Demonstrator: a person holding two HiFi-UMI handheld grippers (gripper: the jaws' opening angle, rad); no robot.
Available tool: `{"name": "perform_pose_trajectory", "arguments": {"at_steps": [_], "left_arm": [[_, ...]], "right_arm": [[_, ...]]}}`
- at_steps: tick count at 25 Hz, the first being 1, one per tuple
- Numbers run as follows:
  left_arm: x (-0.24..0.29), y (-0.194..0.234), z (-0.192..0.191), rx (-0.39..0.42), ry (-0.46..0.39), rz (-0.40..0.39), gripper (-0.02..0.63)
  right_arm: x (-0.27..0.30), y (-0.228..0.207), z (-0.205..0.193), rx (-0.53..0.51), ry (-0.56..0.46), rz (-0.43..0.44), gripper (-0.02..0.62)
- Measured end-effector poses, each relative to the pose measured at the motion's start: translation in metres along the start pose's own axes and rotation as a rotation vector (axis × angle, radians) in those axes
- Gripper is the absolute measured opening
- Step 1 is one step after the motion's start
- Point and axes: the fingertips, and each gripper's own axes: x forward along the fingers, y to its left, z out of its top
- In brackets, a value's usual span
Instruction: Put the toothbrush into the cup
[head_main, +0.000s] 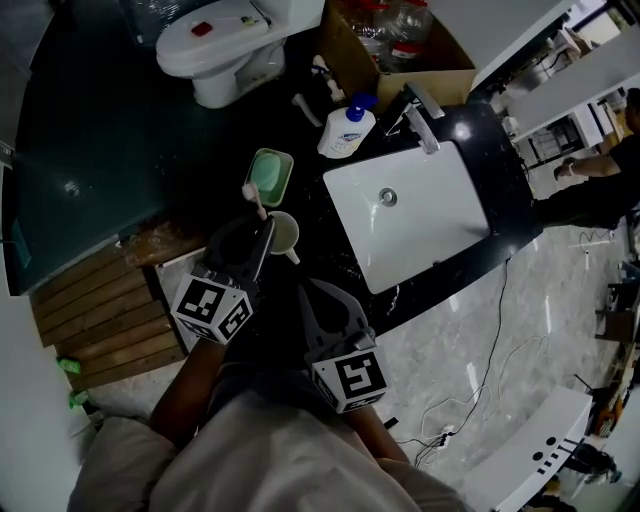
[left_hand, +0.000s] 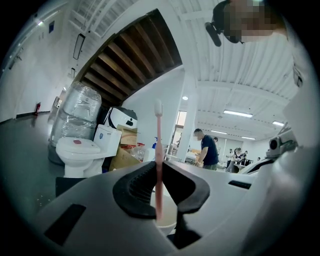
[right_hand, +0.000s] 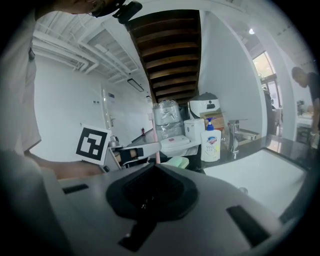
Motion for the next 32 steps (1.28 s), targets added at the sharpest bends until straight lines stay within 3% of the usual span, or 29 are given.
{"name": "perform_pose_trajectory", "arguments": {"at_steps": [32], "left_arm": [[0.009, 0.009, -0.041, 0.076, 0.11, 0.067, 0.046]], "right_arm": [[-0.001, -0.002, -0.002, -0.005, 0.009, -0.002, 0.006]]}}
